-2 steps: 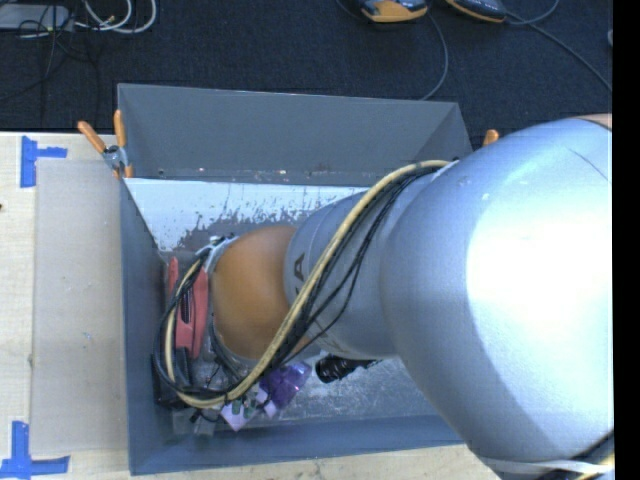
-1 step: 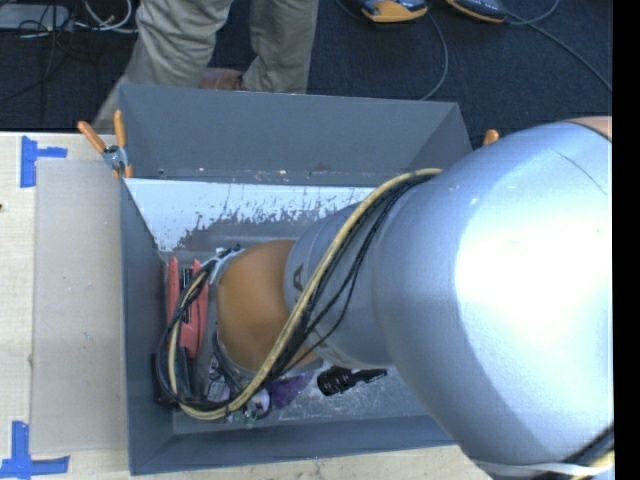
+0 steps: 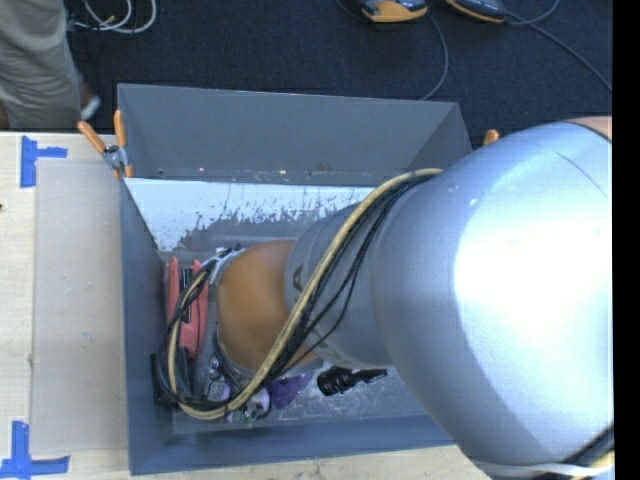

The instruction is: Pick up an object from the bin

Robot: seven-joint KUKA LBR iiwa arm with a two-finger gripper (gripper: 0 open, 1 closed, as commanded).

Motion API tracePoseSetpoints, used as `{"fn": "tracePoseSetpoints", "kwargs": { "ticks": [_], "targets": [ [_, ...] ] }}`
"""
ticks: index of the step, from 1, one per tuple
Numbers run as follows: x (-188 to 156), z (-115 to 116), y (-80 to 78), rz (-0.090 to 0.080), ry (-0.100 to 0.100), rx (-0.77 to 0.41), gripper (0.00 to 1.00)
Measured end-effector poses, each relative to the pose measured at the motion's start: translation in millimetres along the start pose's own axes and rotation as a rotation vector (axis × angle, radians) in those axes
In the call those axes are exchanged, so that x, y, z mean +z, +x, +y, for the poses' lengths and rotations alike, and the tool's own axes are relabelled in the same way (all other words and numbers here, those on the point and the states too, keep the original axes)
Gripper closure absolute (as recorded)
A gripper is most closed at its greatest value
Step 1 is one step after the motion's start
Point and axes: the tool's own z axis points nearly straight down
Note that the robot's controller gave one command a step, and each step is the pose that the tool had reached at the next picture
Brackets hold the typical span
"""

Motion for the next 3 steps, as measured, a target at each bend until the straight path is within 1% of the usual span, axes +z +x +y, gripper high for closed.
{"fn": "tracePoseSetpoints", "kwargs": {
  "ticks": [1, 2, 3],
  "targets": [
    [0.5, -4.5, 3.1, 0.004, 0.003, -0.023, 1.0],
    [0.5, -4.7, 2.8, 0.004, 0.003, -0.021, 1.0],
    [-0.1, 10.1, 0.7, 0.005, 0.003, -0.023, 1.0]
  ]
}}
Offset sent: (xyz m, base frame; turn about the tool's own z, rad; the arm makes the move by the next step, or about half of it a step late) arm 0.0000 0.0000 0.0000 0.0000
